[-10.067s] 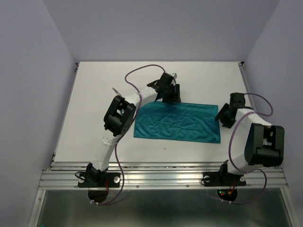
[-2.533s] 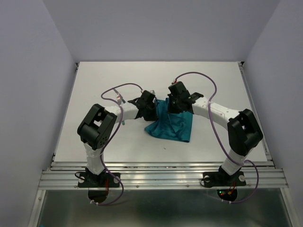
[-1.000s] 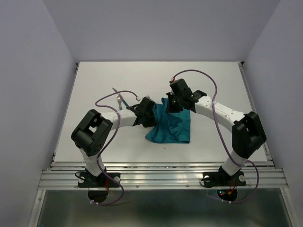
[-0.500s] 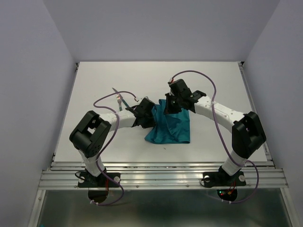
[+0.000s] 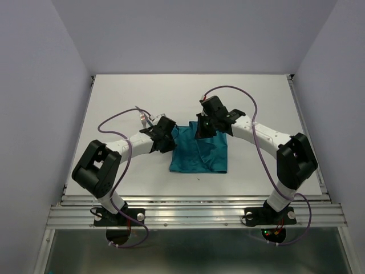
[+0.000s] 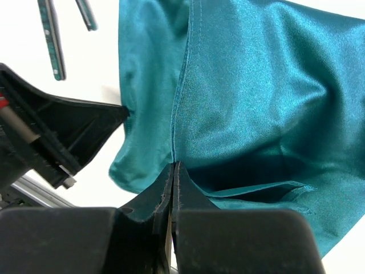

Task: Fold the napkin into a case and place the utensils inside
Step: Fold the rectangle-folded napkin at the center of the board, then smooth out the square-folded napkin at the center of the board.

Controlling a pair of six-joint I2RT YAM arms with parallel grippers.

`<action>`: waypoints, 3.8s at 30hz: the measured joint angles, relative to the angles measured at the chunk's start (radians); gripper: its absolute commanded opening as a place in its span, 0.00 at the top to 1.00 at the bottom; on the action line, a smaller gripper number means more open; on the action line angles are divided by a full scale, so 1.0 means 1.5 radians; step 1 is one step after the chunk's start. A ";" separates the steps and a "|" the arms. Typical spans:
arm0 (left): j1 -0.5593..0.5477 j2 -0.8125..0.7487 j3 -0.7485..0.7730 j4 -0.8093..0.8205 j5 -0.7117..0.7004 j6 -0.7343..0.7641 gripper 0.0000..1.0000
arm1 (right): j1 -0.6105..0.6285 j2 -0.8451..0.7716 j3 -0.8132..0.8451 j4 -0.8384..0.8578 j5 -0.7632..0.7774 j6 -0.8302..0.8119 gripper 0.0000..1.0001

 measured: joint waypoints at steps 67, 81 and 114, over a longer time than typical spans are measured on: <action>0.024 0.004 -0.064 0.083 0.038 -0.008 0.90 | 0.099 0.189 0.185 0.003 -0.018 0.012 0.44; 0.084 -0.102 -0.097 -0.021 -0.017 0.008 0.73 | 0.014 0.003 0.054 0.007 0.094 0.018 0.40; -0.104 0.127 0.188 -0.012 0.148 0.159 0.63 | -0.064 -0.002 -0.175 0.044 0.111 0.028 0.48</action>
